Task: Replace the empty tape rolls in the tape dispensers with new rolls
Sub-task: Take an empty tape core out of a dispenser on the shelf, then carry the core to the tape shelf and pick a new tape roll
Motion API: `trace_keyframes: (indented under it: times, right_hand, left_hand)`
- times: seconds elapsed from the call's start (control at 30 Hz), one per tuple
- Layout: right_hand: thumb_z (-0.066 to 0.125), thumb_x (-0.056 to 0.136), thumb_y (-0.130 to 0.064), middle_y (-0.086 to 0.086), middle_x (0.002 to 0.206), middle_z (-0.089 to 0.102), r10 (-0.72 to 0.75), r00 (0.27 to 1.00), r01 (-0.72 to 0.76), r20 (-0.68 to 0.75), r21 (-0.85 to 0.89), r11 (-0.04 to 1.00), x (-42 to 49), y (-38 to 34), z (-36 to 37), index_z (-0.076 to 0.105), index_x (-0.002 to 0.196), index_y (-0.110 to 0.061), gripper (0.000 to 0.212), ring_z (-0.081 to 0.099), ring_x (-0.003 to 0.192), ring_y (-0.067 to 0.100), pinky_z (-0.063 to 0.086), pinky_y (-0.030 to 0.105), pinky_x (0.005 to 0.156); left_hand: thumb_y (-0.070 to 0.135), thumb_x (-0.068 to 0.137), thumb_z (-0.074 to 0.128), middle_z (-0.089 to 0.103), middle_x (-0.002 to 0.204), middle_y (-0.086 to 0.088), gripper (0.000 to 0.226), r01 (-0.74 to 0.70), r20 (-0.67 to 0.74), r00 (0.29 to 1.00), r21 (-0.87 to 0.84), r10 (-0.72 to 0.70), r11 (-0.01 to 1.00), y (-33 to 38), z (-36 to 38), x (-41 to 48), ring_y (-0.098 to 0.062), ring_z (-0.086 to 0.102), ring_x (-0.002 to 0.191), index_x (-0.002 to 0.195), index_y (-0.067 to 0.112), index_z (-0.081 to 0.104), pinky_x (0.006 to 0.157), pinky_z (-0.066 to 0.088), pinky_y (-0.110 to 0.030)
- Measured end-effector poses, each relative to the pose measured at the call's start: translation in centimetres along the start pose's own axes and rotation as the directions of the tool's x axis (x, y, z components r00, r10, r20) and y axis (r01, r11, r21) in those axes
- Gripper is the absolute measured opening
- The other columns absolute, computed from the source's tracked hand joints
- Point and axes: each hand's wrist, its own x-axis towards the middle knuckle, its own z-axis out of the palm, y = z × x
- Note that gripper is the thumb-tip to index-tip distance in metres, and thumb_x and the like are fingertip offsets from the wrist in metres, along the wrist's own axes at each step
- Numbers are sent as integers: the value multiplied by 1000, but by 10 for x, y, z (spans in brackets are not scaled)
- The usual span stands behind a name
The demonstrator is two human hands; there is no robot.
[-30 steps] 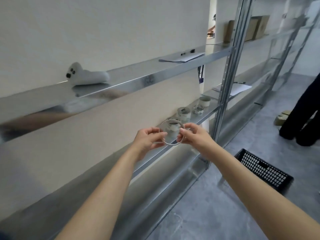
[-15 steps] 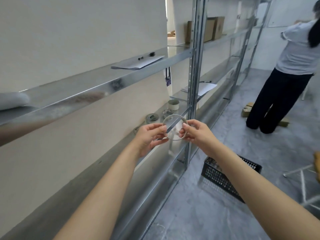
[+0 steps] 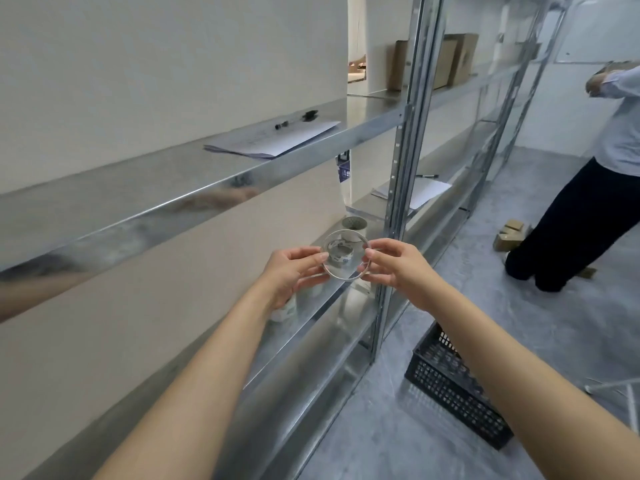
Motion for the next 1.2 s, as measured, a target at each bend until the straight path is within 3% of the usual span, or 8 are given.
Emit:
trace_keyframes:
  times: [0.13,0.3,0.5,0.7,0.8,0.93,1.03,1.2]
  right_hand:
    - [64,90,-4,17,90,63,8,1000,-9,-21,-46,999,42,0,2,59,112,6,24,67,78,26,61,38,73]
    - [63,91,-4,19,96,62,45,999,-45,-13,-32,998,76,6,-1,59,114,8,26,66,86,30,61,35,70]
    - [65,89,-5,22,101,65,70,996,-68,50,-35,997,117,13,-3,62,112,5,26,63,89,30,61,37,75]
    - [65,89,-5,22,99,64,135,983,-130,125,-48,990,167,22,-10,61,114,6,28,64,87,29,61,33,70]
    - [64,90,-5,23,97,63,169,970,-161,172,-62,985,194,27,-20,59,115,8,29,64,84,28,61,31,66]
    - [65,89,-5,25,100,64,192,961,-179,197,-84,980,229,32,-34,60,114,7,28,66,78,25,58,25,56]
    - [66,89,-8,25,104,67,213,953,-190,215,-122,974,253,43,-45,63,113,3,27,68,78,24,58,27,60]
    - [68,87,-6,14,94,67,266,940,-236,216,-153,960,273,73,-59,64,109,0,23,66,73,18,61,34,69]
  left_hand:
    - [13,81,71,67,102,-14,30,-1,-61,998,323,22,947,5,-12,37,-22,65,87,107,1,64,79,58,-32]
    - [24,79,73,67,85,3,11,-51,-54,994,528,94,847,11,-19,64,-7,59,79,88,20,68,71,48,-24]
    - [28,77,75,72,95,0,17,-33,-102,989,559,108,828,9,-31,91,-7,64,86,92,21,71,67,48,-18]
    - [24,77,75,68,95,2,20,35,-193,979,501,72,865,-2,-37,122,-7,60,87,95,22,69,70,43,-19]
    - [32,59,82,57,118,0,59,137,-225,974,509,-22,850,-15,-42,140,-14,55,109,113,30,60,84,44,-25]
    - [41,42,83,35,142,-6,114,323,-397,916,655,-52,683,-38,-42,164,-26,40,128,142,33,28,105,39,-40]
    - [33,56,86,27,149,-11,118,368,-451,892,750,18,551,-61,-34,186,-30,27,138,148,26,14,112,27,-39]
    - [37,54,87,16,155,-11,130,445,-524,851,746,23,496,-108,-32,209,-27,17,143,151,22,3,116,21,-41]
